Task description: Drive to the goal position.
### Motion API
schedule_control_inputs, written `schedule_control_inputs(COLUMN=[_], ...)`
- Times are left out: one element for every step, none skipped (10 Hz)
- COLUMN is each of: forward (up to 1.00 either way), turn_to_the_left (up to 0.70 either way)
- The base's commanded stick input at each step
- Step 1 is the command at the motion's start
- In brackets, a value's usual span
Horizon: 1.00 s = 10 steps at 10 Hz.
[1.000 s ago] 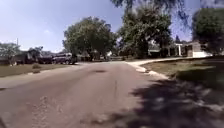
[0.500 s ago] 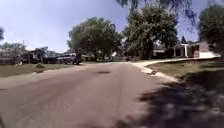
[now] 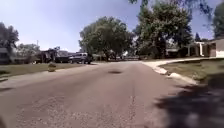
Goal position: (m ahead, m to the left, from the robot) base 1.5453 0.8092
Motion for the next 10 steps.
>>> schedule_control_inputs(forward=[0.5, 0.5, 0.5, 0.5, 0.5, 0.5, 0.5, 0.5, 0.5, 0.5], turn_to_the_left=[0.0, 0.0, 0.0, 0.0, 0.0, 0.0, 0.0, 0.0, 0.0, 0.0])
